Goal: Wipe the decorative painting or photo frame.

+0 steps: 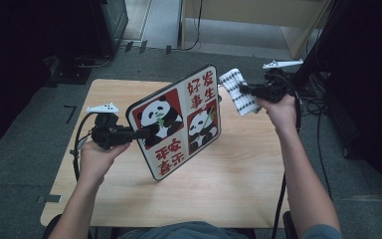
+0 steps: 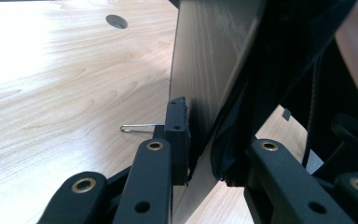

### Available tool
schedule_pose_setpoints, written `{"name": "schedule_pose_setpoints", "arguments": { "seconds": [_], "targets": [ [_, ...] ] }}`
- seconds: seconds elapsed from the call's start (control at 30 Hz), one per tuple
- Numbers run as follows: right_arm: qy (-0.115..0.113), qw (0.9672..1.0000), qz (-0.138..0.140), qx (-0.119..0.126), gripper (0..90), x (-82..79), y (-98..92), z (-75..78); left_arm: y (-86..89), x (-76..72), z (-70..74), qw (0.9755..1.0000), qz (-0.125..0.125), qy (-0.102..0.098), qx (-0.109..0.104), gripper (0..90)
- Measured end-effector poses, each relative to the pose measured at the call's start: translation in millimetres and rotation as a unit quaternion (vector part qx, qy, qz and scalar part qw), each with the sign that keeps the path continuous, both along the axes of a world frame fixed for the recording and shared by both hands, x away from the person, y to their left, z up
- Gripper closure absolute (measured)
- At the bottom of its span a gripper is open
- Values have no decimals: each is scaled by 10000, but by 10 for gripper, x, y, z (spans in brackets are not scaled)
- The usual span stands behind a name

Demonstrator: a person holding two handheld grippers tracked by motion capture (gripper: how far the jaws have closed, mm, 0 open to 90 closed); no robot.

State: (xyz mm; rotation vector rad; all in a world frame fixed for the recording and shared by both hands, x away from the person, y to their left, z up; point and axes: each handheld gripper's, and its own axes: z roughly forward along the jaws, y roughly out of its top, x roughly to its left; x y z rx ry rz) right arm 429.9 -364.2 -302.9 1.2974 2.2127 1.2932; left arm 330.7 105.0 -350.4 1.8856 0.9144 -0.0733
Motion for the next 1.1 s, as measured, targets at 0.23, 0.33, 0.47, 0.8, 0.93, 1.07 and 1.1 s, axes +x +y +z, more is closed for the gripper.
{"name": "schedule_pose_setpoints", "arguments": {
  "seconds": [0.23, 0.33, 0.47, 0.8, 0.93, 1.07, 1.1],
  "targets": [
    [-156, 9999, 60, -4, 780, 81, 130, 295, -4, 0, 1, 10000, 4, -16, -7, 772],
    [-209, 9997, 102, 73, 779, 125, 181, 414, -4, 0, 1, 10000, 3, -25, -3, 772],
    [-331, 9992, 190, 89, 778, 159, 283, 581, -3, 3, 1, 10000, 5, -35, 5, 774],
    [-331, 9974, 634, 40, 775, 229, 701, 704, 2, 8, 1, 10000, -15, -79, 40, 779],
    [-218, 9973, 700, -45, 775, 258, 807, 626, 5, 7, 0, 10000, -26, -82, 43, 781],
    [-223, 9972, 710, -11, 777, 277, 817, 568, 2, 6, 2, 9999, -23, -94, 49, 782],
    [-215, 9972, 713, 5, 778, 278, 811, 559, 3, 7, 2, 9999, -26, -95, 49, 782]
  ]
}}
